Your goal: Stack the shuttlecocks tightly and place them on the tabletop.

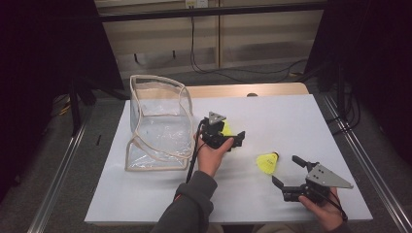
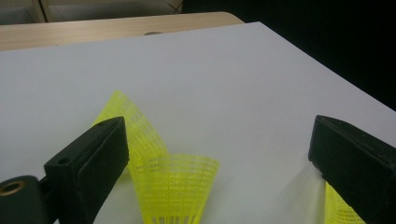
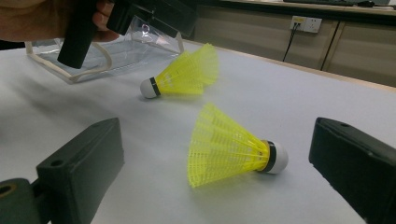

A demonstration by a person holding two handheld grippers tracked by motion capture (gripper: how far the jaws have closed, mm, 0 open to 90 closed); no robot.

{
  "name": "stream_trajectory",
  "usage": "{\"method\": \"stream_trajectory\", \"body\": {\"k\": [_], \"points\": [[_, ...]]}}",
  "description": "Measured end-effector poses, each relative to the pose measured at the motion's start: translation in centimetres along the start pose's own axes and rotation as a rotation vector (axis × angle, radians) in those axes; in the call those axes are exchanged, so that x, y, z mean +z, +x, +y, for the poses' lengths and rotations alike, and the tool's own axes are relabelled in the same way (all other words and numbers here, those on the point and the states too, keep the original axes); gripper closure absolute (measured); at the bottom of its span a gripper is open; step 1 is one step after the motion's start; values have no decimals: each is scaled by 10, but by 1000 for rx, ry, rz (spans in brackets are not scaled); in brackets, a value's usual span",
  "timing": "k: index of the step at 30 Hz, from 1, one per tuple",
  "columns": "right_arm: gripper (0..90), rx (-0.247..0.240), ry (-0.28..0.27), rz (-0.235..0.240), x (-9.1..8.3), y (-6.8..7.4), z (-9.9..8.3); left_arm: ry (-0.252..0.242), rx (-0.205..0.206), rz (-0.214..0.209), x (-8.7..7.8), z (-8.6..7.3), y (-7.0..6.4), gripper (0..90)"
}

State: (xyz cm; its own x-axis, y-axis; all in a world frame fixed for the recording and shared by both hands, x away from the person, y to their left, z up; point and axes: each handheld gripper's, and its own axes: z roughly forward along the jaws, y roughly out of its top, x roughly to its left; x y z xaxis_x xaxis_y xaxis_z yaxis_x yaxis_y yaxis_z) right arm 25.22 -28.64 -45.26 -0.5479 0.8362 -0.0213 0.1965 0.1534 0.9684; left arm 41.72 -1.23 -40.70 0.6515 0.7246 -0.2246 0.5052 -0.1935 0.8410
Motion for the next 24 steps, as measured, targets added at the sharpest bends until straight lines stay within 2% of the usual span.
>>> {"method": "stream_trajectory", "body": {"k": [4, 13, 17, 24], "points": [[26, 1, 2, -1, 0, 0, 0, -11, 7, -17, -2, -2, -3, 49], [26, 2, 3, -2, 0, 0, 0, -5, 11, -25, -7, -10, -5, 44], [26, 2, 4, -1, 1, 0, 0, 18, 26, -36, -7, -11, -8, 44], [26, 0, 6, -1, 1, 0, 0, 5, 35, -59, -11, -15, -12, 44]]}}
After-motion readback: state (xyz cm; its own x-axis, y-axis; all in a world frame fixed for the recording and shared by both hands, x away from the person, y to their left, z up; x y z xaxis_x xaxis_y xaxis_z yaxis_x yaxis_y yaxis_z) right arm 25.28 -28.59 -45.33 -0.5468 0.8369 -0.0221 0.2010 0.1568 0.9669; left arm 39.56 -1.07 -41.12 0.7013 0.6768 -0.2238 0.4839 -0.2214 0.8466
